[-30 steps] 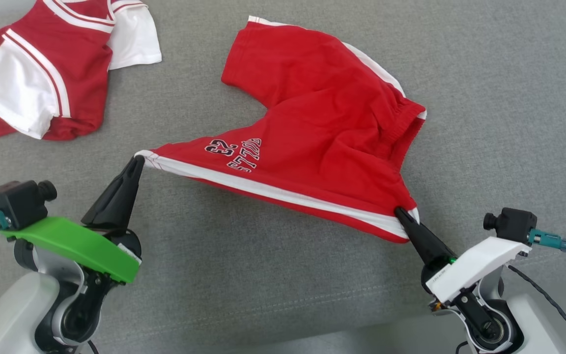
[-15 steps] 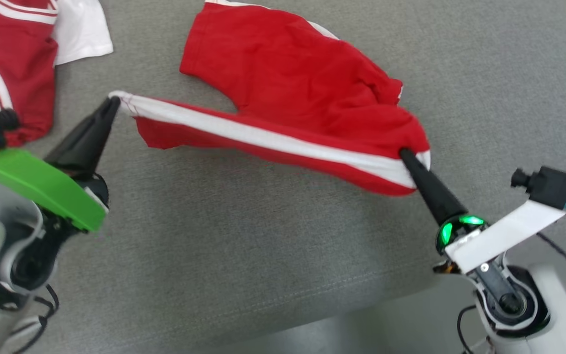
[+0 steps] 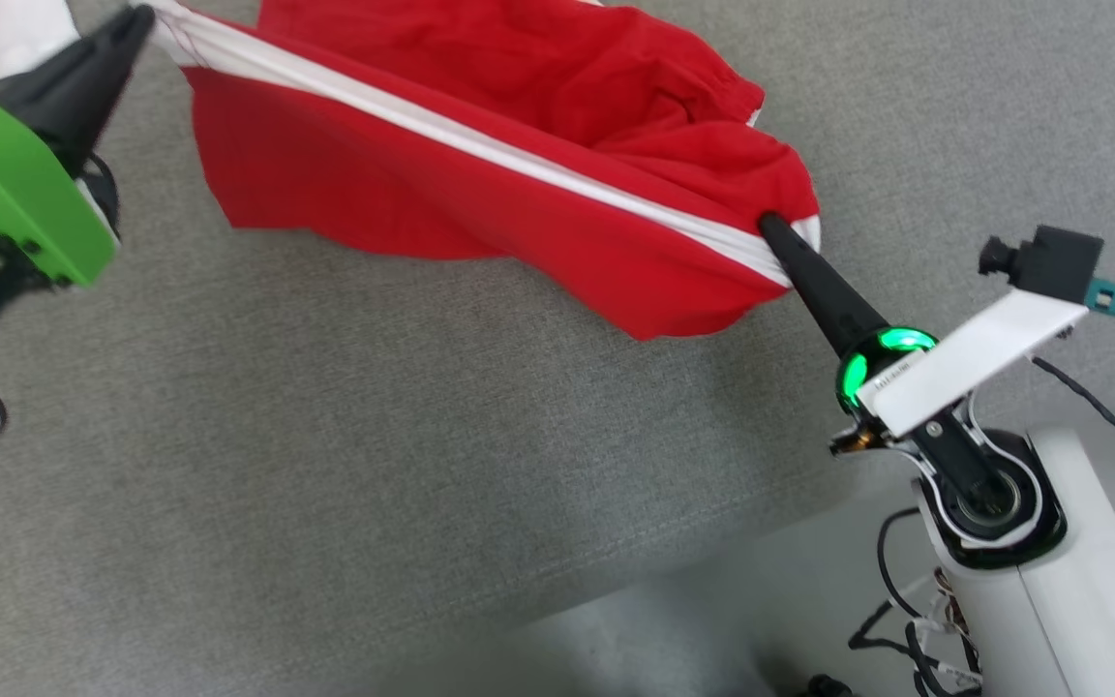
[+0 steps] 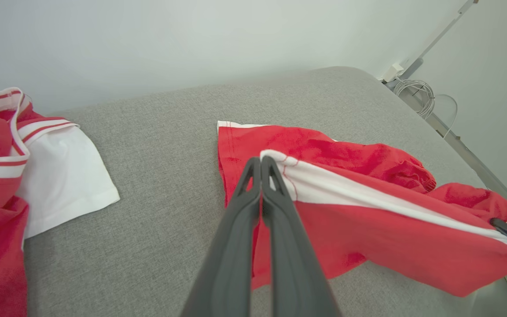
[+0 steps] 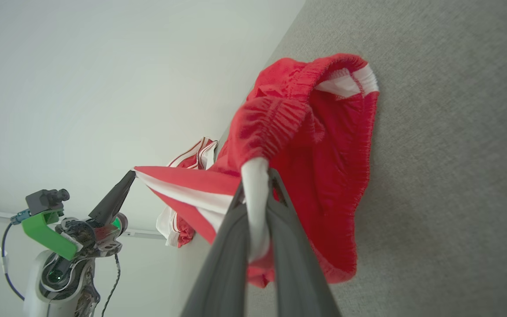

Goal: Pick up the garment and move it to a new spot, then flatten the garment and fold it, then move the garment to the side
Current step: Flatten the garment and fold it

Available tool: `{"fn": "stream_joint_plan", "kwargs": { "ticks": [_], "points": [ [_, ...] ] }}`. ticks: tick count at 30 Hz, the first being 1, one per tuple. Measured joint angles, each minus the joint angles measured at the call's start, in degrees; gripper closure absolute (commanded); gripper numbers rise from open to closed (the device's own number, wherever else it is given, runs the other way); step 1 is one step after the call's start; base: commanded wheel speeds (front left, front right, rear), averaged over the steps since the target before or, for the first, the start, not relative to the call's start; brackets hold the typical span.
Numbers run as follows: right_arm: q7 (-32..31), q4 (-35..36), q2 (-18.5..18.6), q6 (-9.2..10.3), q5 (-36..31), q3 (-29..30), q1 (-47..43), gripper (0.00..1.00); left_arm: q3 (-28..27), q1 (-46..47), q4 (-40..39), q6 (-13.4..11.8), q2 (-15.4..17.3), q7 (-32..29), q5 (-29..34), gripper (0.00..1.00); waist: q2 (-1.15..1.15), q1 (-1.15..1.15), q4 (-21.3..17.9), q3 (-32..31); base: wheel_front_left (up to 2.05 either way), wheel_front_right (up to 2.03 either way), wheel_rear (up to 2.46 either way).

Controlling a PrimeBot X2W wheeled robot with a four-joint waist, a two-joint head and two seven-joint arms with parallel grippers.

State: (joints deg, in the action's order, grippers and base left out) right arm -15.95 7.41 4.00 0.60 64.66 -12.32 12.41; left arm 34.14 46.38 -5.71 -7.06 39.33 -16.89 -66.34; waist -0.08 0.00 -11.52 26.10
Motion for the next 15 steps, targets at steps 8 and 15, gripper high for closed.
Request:
{"fn": "stream_joint_plan", "kwargs": {
  "ticks": [8, 15],
  "points": [
    [-0.77, -3.58, -0.8, 0.36, 2.43, -1.31, 7.86, 1.0, 1.42, 8.44, 4.9, 0.0, -0.24, -6.09, 4.2, 1.0, 0.0, 0.0, -3.06, 4.37, 0.0, 0.0, 0.0],
    [-0.24, -7.49, -0.99, 0.52, 3.6, -0.88, 11.85, 1.0, 3.09, 15.04, 8.5, 0.0, -3.0, -9.81, 7.56, 1.0, 0.0, 0.0, -6.04, 6.1, 0.0, 0.0, 0.0]
  ]
}}
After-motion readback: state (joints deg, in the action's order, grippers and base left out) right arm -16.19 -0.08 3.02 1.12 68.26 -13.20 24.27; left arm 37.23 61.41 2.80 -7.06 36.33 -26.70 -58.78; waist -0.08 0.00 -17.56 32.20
